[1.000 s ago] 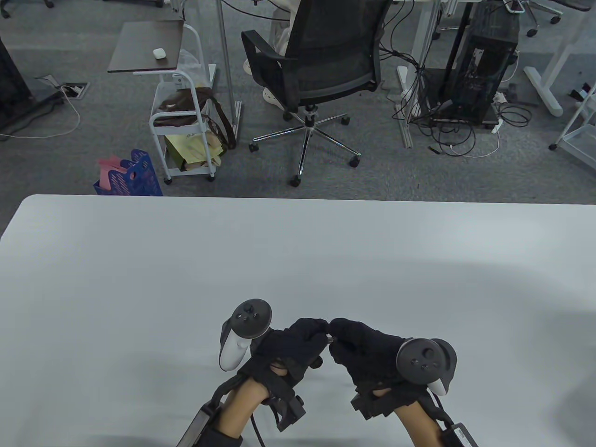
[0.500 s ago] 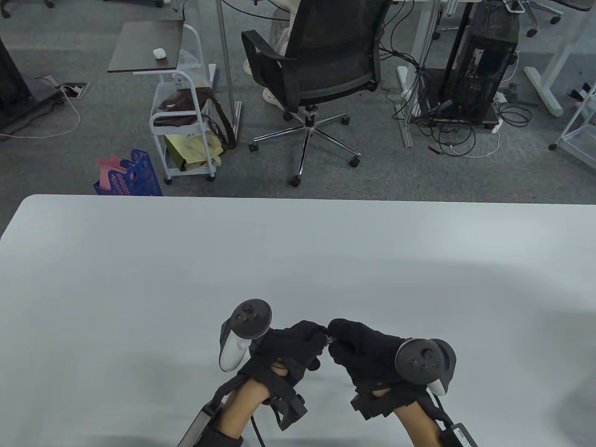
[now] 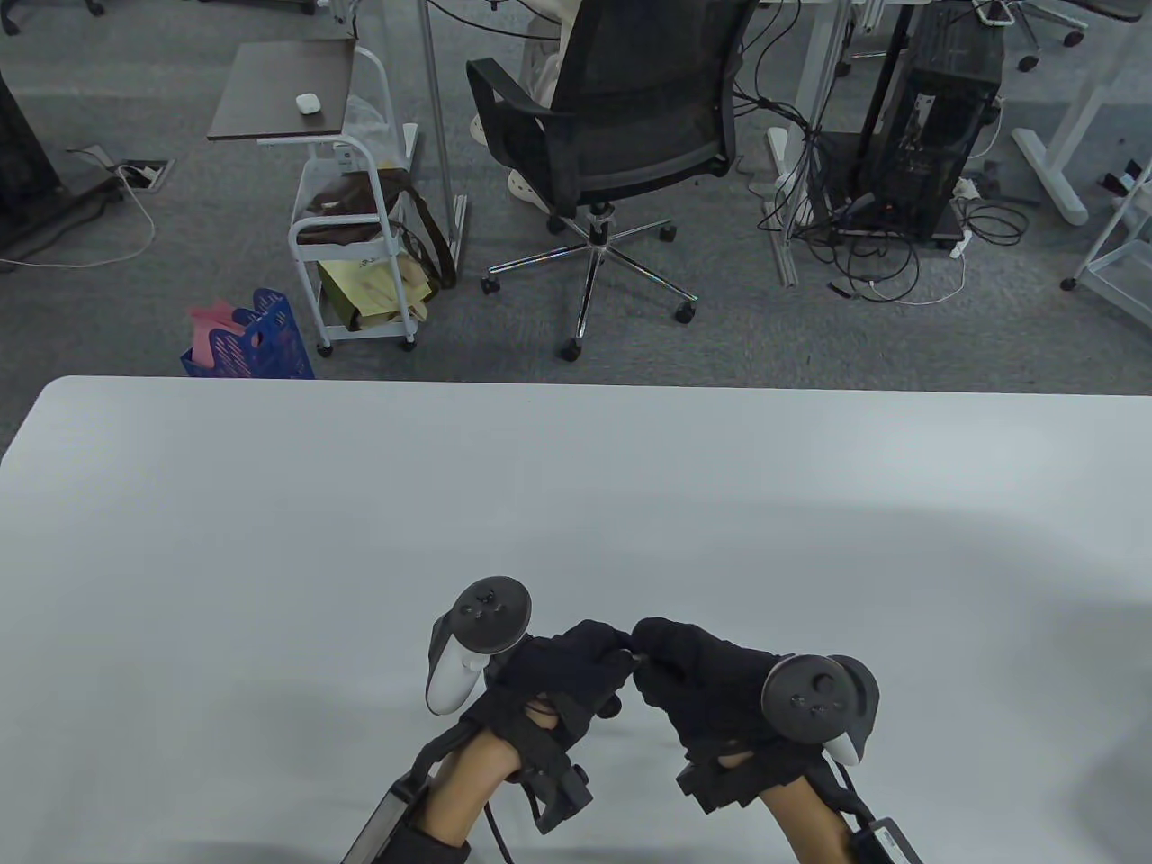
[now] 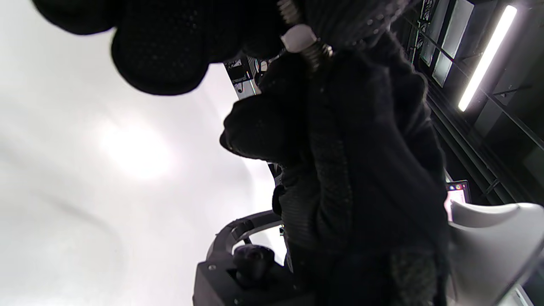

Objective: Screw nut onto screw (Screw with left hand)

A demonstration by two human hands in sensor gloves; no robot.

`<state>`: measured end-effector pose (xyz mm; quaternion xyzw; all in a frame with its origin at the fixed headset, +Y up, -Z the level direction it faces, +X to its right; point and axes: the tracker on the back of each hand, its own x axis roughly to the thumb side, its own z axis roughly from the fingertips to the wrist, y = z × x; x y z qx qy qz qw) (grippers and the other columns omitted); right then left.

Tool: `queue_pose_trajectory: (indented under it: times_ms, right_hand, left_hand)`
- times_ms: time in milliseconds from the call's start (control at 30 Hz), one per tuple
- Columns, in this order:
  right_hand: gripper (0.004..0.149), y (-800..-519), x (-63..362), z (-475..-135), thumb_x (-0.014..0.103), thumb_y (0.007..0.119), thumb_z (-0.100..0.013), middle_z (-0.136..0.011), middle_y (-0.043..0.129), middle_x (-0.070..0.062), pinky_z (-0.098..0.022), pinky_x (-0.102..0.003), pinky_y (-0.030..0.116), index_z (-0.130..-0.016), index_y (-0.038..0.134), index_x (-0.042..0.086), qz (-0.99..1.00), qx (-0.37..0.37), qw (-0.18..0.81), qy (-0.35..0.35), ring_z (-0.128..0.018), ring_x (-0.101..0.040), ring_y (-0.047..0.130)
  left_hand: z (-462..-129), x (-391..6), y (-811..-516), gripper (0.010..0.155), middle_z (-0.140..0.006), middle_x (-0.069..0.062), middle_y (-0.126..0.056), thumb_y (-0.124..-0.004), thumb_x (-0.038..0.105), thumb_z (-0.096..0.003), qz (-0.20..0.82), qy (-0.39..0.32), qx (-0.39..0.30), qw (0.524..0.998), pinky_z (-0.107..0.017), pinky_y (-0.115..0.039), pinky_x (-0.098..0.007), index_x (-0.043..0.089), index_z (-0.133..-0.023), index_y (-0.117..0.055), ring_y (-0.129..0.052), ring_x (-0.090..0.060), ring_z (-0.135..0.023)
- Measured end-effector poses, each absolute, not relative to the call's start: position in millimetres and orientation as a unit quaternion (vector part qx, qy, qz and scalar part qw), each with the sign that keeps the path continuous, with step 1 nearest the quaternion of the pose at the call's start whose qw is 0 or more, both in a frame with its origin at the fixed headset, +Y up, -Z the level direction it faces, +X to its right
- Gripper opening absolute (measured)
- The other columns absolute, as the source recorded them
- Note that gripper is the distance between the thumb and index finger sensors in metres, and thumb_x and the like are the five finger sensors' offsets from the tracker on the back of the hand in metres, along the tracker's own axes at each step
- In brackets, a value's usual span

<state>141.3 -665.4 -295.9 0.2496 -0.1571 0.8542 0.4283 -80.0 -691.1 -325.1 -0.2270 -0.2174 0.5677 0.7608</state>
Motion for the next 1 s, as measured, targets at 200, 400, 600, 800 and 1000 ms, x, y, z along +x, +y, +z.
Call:
queue_pose_trajectory:
  times_ms: [200,400,600,800,1000]
  right_hand:
    - [0.047,-665.3,141.4,-295.8,0.033,0.095,-0.033,-0.062,0.103,-0.007,-0.028,-0.038,0.103,-0.076,0.087,0.016,0.854,0.249,0.428,-0.158,-0.031,-0.015,0.117]
    - [0.048,-665.0,141.3,-295.7,0.033,0.095,-0.033,-0.062,0.102,-0.007,-0.028,-0.038,0.103,-0.076,0.086,0.016,0.852,0.250,0.433,-0.157,-0.031,-0.016,0.117]
    - [0.048,-664.3,142.4,-295.9,0.034,0.095,-0.033,-0.062,0.102,-0.007,-0.028,-0.038,0.103,-0.076,0.087,0.016,0.852,0.247,0.432,-0.161,-0.031,-0.016,0.117]
    - [0.048,-665.7,140.7,-296.7,0.032,0.095,-0.033,-0.064,0.102,-0.008,-0.029,-0.039,0.103,-0.077,0.086,0.015,0.855,0.251,0.431,-0.142,-0.032,-0.017,0.117]
    - [0.048,-663.4,141.3,-295.4,0.033,0.096,-0.032,-0.062,0.102,-0.008,-0.029,-0.039,0.103,-0.076,0.087,0.015,0.855,0.252,0.427,-0.151,-0.031,-0.016,0.117]
  left_hand:
    - [-325.4,-82.3,-692.4,0.062,-0.083,-0.031,-0.078,-0.068,0.043,-0.0448,0.572,-0.195,-0.205,0.770,-0.048,-0.067,-0.063,0.003,-0.091,-0.072,-0.090,-0.045,-0.053]
    - [-325.1,-80.1,-689.7,0.056,-0.085,-0.027,-0.072,-0.070,0.037,-0.0450,0.570,-0.217,-0.221,0.762,-0.050,-0.065,-0.061,0.005,-0.091,-0.064,-0.088,-0.042,-0.056]
    - [-325.2,-81.3,-693.1,0.063,-0.084,-0.031,-0.077,-0.068,0.043,-0.0449,0.570,-0.200,-0.212,0.768,-0.049,-0.066,-0.064,0.003,-0.093,-0.070,-0.090,-0.046,-0.055]
    - [-324.7,-79.3,-689.1,0.056,-0.081,-0.028,-0.076,-0.070,0.038,-0.0443,0.561,-0.209,-0.206,0.775,-0.048,-0.066,-0.062,0.003,-0.088,-0.068,-0.089,-0.043,-0.053]
    - [-325.0,-81.4,-693.4,0.067,-0.090,-0.029,-0.069,-0.067,0.045,-0.0453,0.578,-0.214,-0.222,0.755,-0.052,-0.064,-0.062,0.006,-0.099,-0.058,-0.087,-0.043,-0.060]
